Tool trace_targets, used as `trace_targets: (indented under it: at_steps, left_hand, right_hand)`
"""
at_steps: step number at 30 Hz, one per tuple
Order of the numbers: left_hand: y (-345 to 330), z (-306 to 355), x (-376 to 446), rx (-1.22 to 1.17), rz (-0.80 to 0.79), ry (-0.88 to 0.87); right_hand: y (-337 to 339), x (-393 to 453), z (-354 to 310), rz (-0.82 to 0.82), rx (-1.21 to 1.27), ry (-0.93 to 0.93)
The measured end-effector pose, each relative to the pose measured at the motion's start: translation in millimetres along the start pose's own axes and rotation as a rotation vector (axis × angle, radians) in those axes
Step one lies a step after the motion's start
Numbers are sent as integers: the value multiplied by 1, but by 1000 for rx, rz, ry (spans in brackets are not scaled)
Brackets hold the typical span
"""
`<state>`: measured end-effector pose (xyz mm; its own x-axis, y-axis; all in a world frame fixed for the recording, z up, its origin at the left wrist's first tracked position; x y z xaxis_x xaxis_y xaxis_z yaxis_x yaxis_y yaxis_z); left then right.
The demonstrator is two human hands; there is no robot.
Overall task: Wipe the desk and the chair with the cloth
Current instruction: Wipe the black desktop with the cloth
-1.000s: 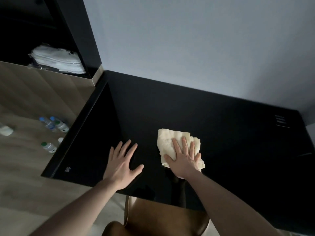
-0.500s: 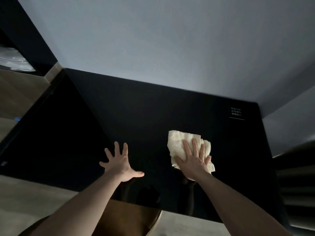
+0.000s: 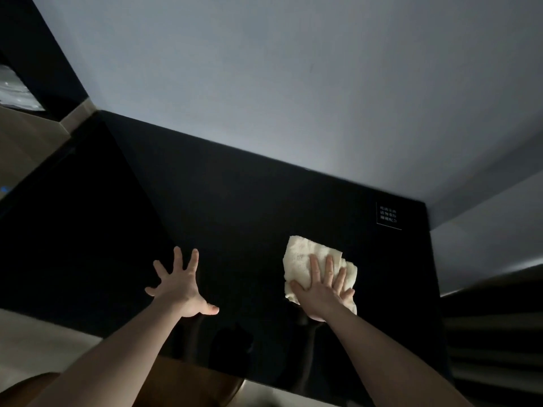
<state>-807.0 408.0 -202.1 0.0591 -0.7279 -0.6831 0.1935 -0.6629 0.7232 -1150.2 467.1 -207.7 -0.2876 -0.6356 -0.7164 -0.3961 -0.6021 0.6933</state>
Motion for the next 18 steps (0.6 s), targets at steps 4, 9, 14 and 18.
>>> trace_targets:
  at_steps: [4,9,14,18]
  left_hand:
    - [1,5,1,15,-43,44]
    - [-1,34,0,46,-111,167]
    - [-15,121,-13,-38,-168,98]
    - [-26,187,-15,-73,-151,59]
  right_hand:
    - [12,10,20,-19,-37,46]
    - [38,32,62,-2,-97,116]
    - [80,65,140,17,-122,105]
    - [111,90,188,65,-114,80]
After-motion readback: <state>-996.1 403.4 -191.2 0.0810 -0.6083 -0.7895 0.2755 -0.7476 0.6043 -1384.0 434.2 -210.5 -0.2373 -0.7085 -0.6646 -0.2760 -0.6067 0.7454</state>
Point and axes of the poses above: each hand's wrist, its own x-axis towards the middle knuckle, its own y-axis out of the back of the hand, z = x × y, the point moved 10 cm from there along x, towards the middle knuckle, and after that the axes turned 3 degrees about -x, right-handed, at the moved point
